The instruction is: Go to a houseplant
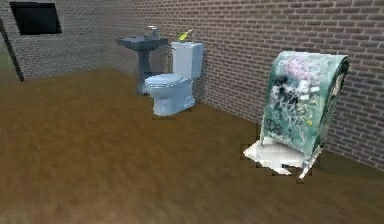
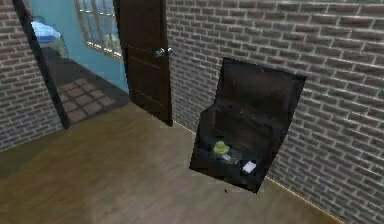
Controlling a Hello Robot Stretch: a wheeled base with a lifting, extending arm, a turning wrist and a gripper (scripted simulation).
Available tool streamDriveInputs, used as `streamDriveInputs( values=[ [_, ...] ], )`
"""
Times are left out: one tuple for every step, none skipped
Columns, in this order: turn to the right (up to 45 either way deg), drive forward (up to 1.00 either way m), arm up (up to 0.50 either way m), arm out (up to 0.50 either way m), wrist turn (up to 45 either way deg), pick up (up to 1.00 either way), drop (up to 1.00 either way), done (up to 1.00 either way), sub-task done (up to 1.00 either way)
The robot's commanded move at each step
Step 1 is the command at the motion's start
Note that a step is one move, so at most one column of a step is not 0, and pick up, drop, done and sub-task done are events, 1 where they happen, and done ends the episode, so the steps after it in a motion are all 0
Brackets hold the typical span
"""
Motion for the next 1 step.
streamDriveInputs(
  values=[
    [0.0,0.25,0.0,0.0,0.0,0.0,0.0,0.0,0.0]
  ],
)
